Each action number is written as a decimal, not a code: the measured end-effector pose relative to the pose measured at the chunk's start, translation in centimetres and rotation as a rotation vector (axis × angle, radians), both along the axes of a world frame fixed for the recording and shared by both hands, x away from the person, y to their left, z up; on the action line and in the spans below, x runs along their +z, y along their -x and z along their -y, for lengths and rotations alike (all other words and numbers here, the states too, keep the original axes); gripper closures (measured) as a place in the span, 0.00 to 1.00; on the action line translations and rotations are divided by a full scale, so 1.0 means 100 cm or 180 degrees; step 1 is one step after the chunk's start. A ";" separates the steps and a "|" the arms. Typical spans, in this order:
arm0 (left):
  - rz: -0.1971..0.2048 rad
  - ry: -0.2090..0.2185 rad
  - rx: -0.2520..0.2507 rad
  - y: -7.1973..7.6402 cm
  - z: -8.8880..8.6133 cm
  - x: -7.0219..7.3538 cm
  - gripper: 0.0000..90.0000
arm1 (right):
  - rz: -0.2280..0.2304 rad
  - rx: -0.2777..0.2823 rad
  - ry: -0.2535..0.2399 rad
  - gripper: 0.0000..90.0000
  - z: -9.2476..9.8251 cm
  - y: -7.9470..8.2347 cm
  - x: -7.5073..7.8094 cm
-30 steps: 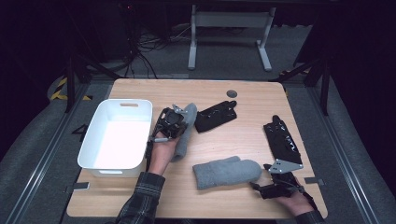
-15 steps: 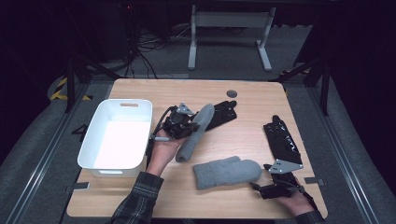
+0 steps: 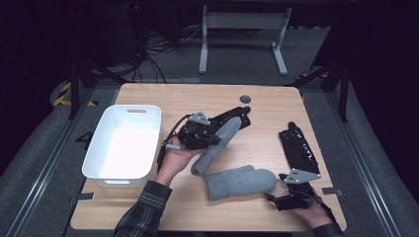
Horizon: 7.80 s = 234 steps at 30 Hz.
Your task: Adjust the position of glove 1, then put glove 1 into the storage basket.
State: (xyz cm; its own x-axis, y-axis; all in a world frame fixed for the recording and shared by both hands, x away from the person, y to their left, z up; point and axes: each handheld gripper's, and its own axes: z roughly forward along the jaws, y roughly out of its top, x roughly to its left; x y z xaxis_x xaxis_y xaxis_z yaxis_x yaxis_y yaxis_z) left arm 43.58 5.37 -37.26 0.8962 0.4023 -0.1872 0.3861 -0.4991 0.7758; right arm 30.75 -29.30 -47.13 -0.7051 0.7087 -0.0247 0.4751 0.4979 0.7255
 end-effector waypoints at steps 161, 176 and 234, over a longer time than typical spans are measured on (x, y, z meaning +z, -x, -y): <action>-0.0342 -0.0313 -0.0798 0.002 0.067 -0.029 0.22 | -0.0089 -0.0219 -0.0421 0.21 0.033 0.020 0.026; -0.0533 -0.0782 -0.0937 0.028 0.083 -0.062 0.17 | -0.0134 -0.0221 -0.0289 0.18 0.032 0.018 0.015; -0.0450 -0.0654 -0.0491 0.028 0.037 -0.016 0.82 | 0.0008 -0.0132 -0.0005 0.13 0.024 0.016 0.000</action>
State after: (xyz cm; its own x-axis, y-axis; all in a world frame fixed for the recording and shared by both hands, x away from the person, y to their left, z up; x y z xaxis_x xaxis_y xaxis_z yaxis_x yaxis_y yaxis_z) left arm 40.82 1.68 -38.85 0.9206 0.3057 -0.2432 0.3904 -0.7015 0.5963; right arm 29.19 -31.65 -47.09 -0.6750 0.7374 -0.0251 0.4935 0.4766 0.7275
